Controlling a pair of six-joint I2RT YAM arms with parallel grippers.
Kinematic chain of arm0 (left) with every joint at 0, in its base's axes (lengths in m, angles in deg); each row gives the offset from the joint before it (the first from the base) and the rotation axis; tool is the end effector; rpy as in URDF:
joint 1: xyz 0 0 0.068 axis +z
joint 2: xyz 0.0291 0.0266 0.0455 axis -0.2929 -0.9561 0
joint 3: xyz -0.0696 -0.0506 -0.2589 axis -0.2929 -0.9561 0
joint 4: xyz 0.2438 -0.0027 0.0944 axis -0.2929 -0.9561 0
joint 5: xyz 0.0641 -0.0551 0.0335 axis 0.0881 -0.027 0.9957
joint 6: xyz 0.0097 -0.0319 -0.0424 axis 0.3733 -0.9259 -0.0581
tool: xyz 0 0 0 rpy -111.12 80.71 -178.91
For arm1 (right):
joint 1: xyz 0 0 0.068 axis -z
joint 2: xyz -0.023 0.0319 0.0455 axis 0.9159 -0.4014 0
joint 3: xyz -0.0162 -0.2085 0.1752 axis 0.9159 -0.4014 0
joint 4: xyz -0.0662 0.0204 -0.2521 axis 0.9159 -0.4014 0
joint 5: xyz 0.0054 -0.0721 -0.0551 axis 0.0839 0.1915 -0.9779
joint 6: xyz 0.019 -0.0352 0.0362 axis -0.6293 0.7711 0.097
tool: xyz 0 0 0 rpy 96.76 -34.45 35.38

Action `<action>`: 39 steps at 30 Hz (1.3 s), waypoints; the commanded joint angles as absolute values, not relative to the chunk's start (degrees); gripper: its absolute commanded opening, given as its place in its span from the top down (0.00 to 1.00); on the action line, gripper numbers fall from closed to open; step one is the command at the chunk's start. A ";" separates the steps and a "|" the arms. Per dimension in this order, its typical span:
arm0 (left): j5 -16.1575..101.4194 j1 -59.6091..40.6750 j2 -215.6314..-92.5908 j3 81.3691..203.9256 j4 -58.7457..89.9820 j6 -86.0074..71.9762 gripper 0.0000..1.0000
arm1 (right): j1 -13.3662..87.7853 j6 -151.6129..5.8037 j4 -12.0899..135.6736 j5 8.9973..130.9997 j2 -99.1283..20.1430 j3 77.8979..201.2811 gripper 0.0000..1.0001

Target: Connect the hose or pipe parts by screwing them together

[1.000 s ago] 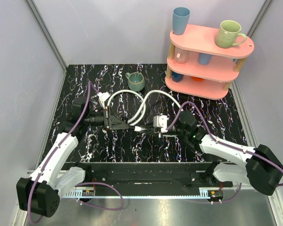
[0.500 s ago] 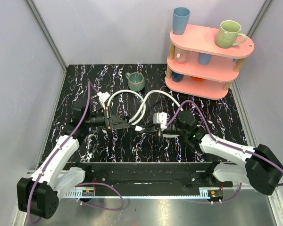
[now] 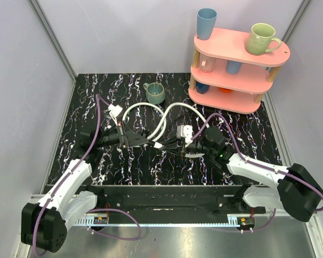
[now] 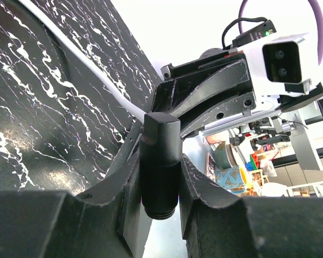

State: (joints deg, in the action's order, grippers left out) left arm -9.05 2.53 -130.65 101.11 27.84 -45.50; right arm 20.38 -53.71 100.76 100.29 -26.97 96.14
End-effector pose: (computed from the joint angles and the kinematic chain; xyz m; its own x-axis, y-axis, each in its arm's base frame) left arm 0.1845 -0.0795 0.2770 -0.8096 -0.1873 -0.5564 0.5241 0.1965 -0.8287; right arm 0.1639 0.2008 0.2657 0.2368 0.0016 -0.9716 -0.9657 0.1097 -0.2352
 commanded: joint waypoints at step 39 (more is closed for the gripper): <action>-16.52 -3.97 -121.68 104.67 9.12 3.50 1.00 | 24.68 -91.05 140.96 122.21 -38.74 103.86 1.00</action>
State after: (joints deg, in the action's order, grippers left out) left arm -15.10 -1.73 -119.63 102.97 25.66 -12.80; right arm 26.33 -87.11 129.50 123.52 -39.21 98.33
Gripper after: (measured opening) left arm 0.322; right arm 0.155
